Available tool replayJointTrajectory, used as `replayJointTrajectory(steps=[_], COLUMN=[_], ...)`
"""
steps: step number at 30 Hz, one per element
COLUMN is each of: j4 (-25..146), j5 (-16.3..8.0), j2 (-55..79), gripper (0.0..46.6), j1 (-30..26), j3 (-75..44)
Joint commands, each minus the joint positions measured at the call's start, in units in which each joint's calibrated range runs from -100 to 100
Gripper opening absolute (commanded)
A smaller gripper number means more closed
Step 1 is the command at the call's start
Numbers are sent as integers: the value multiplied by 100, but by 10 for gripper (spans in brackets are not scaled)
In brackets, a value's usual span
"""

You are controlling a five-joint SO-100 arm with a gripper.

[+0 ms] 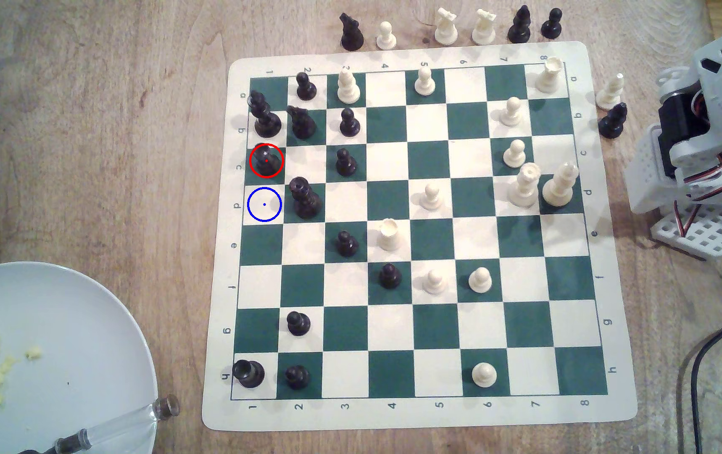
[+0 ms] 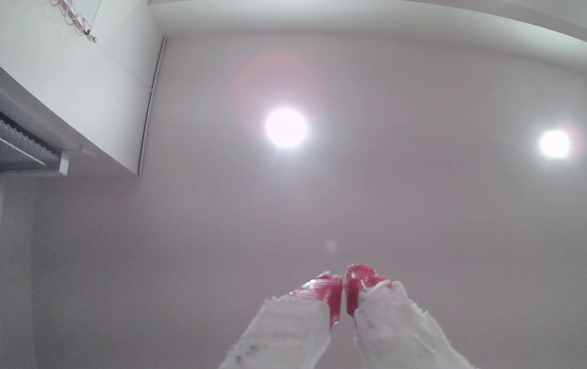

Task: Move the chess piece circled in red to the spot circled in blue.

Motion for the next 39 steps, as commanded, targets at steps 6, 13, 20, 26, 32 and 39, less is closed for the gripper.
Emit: replayJointTrajectory(steps=[6, 13, 20, 26, 32, 39], j4=[1936, 5499, 8922, 9495, 10323, 11666], j5=[5, -24, -34, -39, -166, -166], j2=[-11, -11, 184, 2221, 3299, 4564], gripper=[2, 2, 2, 2, 2, 2], j1=[346, 776, 1261, 1151, 956, 572], j3=[117, -526, -1442, -2593, -3436, -4905])
